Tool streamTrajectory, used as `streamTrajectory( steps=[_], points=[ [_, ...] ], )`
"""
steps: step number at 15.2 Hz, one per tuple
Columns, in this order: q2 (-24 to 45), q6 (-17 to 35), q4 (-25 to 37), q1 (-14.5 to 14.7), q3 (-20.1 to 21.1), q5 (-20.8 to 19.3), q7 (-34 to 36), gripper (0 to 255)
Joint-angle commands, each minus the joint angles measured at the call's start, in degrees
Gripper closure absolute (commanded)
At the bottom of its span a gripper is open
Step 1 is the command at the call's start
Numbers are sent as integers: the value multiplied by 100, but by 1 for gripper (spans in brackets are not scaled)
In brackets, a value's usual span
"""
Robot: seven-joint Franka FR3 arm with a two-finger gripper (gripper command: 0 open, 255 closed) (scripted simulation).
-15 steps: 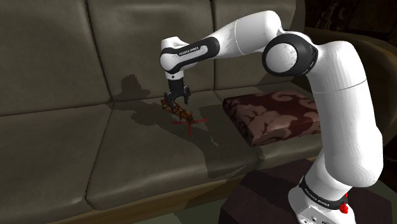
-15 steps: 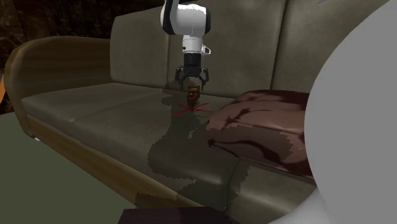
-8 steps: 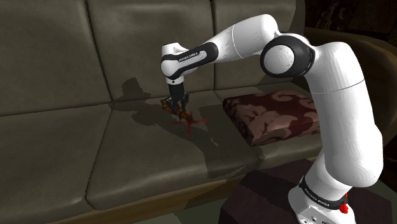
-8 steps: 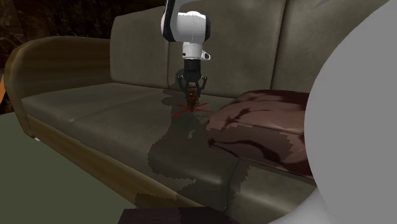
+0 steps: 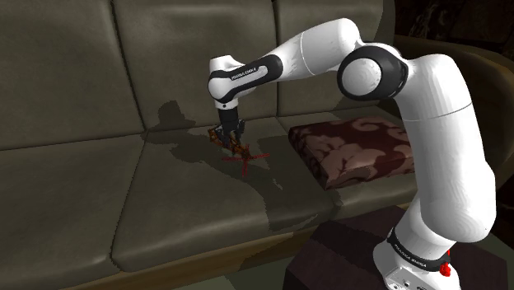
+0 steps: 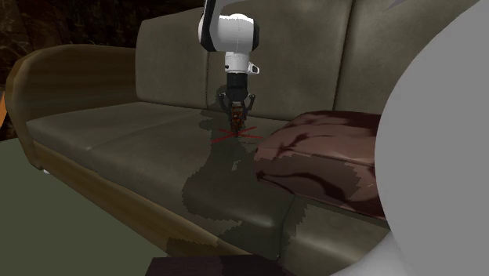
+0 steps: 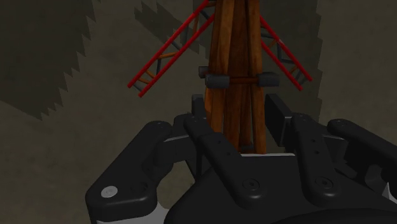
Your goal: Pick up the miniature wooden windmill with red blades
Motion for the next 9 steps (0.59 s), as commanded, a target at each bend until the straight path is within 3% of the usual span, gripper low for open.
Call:
streamTrajectory(
  steps=[1,9],
  points=[
    [-22,-65,32,-4,0,2,-4,255],
    [-188,-588,391,-3,13,22,-2,255]
  ],
)
